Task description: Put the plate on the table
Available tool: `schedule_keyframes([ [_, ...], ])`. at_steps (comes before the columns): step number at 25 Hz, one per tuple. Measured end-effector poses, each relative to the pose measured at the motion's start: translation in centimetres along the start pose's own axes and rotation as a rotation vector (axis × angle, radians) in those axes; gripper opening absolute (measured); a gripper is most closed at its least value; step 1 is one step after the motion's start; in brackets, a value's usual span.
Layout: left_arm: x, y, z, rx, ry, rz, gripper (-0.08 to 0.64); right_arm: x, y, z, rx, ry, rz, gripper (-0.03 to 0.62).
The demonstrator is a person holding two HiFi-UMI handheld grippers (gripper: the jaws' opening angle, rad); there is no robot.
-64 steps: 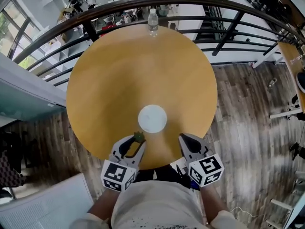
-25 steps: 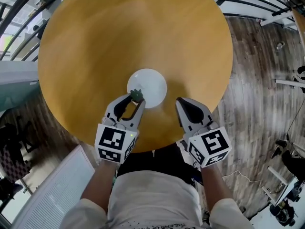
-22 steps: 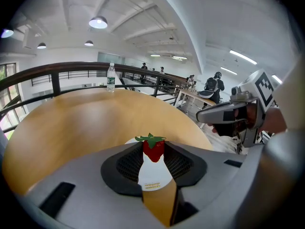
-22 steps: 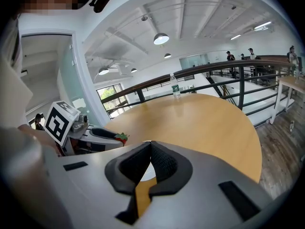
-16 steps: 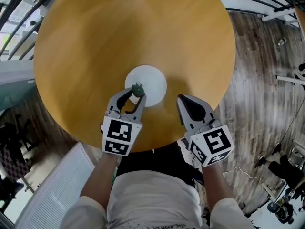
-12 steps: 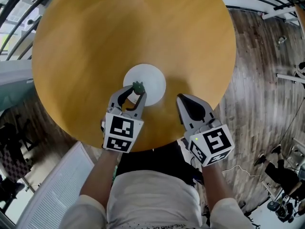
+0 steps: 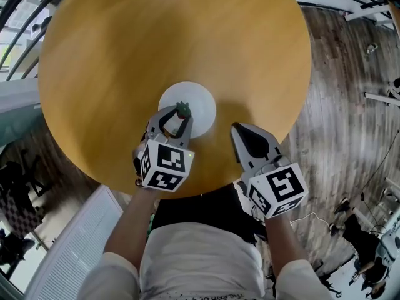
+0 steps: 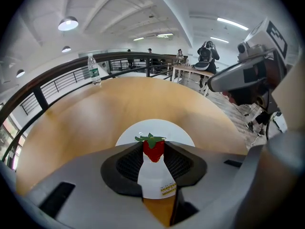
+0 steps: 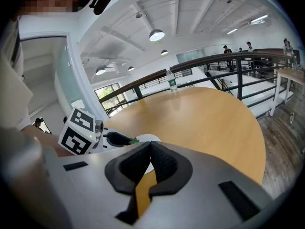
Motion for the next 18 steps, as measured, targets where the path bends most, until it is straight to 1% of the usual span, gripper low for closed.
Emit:
schedule_keyframes([
  [4, 0.0, 0.7, 0.0, -0.006, 0.019, 0.024, 0.149, 0.2, 0.2, -0.2, 0.0, 0.008, 0.003, 0.02],
  [9, 0.1, 1.2, -0.1, 0.013, 0.06, 0.052, 0.149, 0.2, 0.0, -0.5, 0.003, 0.011, 0.001, 0.02],
  [13, 0.1, 1.8, -0.3, 0.014, 0.09, 0.081, 0.149, 0.3, -0.1, -0.9, 0.008, 0.013, 0.0, 0.02],
  [18, -0.1, 2.0, -0.2, 0.017, 0.108, 0.09, 0.149, 0.3, 0.0, -0.9, 0.003, 0.018, 0.004, 0.02],
])
Point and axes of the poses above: the fingertips, and each gripper's own axes: y forward along the fingers, z to its left, x out of its top, the point moved 6 cm from there along -y, backward along the fingers, and after that the axes turned 9 degrees about y, right-handed, at the moved point
